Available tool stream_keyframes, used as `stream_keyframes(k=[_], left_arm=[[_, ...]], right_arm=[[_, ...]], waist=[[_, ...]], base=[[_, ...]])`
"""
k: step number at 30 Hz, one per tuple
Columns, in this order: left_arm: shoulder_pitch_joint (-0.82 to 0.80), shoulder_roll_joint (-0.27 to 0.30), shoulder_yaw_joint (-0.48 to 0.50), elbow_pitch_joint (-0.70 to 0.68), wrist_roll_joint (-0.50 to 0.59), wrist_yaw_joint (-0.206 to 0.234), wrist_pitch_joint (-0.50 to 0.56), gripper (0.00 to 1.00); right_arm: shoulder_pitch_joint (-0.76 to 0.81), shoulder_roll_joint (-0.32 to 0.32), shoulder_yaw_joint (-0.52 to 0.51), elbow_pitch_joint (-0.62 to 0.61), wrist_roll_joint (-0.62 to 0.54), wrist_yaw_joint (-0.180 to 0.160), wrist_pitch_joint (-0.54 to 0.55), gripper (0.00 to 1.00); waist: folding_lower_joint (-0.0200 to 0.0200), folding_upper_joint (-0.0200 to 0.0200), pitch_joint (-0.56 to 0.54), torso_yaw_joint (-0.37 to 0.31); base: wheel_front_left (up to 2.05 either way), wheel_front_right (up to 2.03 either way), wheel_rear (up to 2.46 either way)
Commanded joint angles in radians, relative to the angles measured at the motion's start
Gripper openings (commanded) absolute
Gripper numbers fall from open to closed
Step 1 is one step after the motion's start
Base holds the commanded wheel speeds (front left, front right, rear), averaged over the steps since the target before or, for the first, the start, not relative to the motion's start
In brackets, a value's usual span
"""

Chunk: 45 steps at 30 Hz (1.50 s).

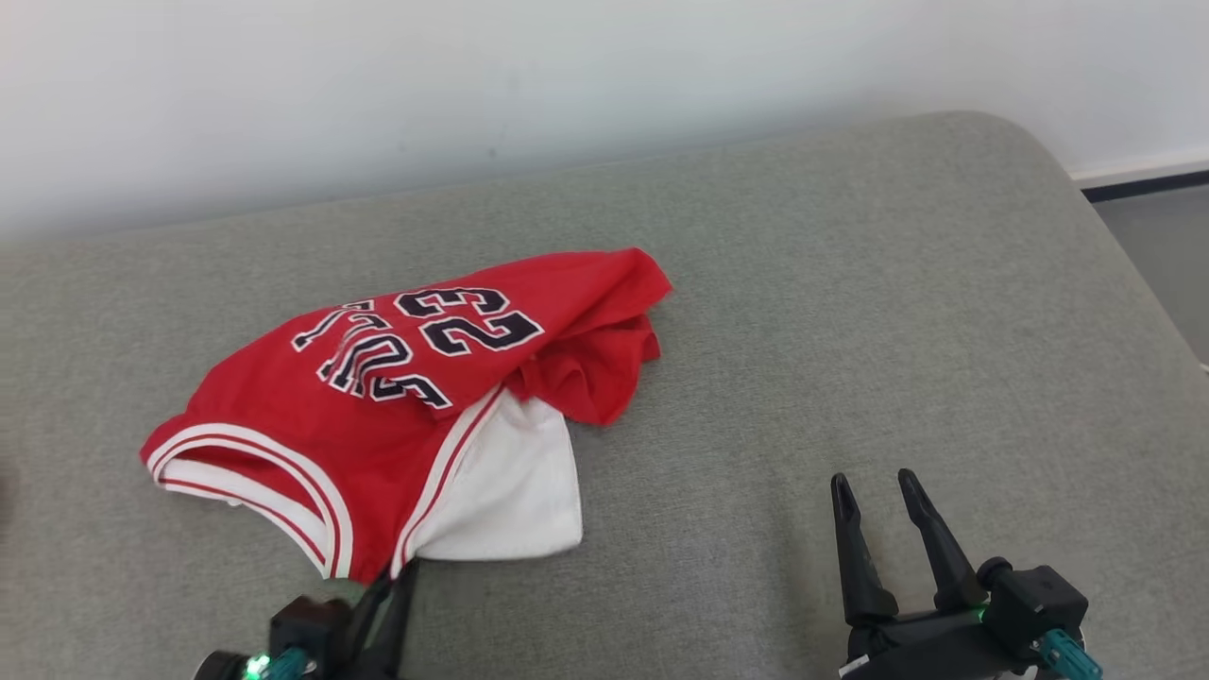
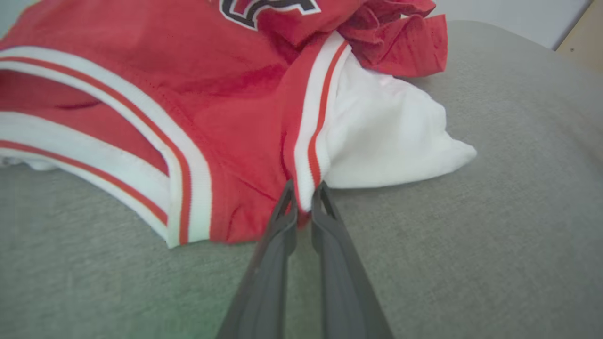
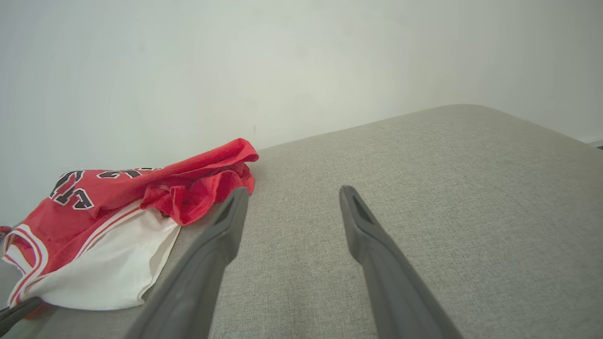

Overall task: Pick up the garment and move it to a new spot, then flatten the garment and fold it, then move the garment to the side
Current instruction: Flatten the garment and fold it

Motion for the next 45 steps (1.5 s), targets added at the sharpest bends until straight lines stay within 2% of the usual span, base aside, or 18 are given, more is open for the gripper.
stream_keyframes(k=[1,8,19,27,34,36,45], left_arm=[[0.036,0.025,0.004,-0.027,-0.019,0.002,-0.003,0.0],[0.151,0.13,0.042,-0.139,-0.055,0.008,0.014,0.0],[0.364,0.219,0.128,-0.398,-0.108,0.1,0.148,0.0],[0.416,0.243,0.175,-0.441,-0.133,0.138,0.165,0.0],[0.405,0.23,0.166,-0.428,-0.144,0.136,0.157,0.0],[0.397,0.219,0.165,-0.431,-0.151,0.137,0.139,1.0],[0.375,0.189,0.197,-0.46,-0.135,0.173,0.029,1.0]], right_arm=[[0.016,0.001,0.001,0.003,0.001,-0.002,0.0,1.0],[0.027,0.001,0.001,-0.001,0.013,-0.002,0.0,1.0],[0.019,0.001,-0.004,0.002,0.016,-0.002,0.0,1.0],[0.019,0.001,-0.007,0.011,0.004,-0.002,0.0,1.0],[0.032,0.001,-0.007,0.012,-0.002,-0.002,0.0,1.0],[0.032,0.001,-0.01,0.013,-0.003,-0.002,0.0,1.0],[0.043,0.001,-0.01,0.018,-0.003,-0.002,0.0,1.0]], waist=[[0.0,-0.0001,-0.016,0.026],[0.0,-0.0001,-0.019,0.079],[0.0,-0.0001,0.002,0.12],[0.0,-0.0001,-0.015,0.134],[0.0,-0.0001,-0.032,0.145],[0.0,-0.0001,-0.035,0.149],[0.0,-0.0001,-0.059,0.175]], base=[[0.0,0.0,0.0],[0.0,0.0,0.0],[0.0,0.0,0.0],[0.0,0.0,0.0],[0.0,0.0,0.0],[0.0,0.0,0.0],[0.0,0.0,0.0]])
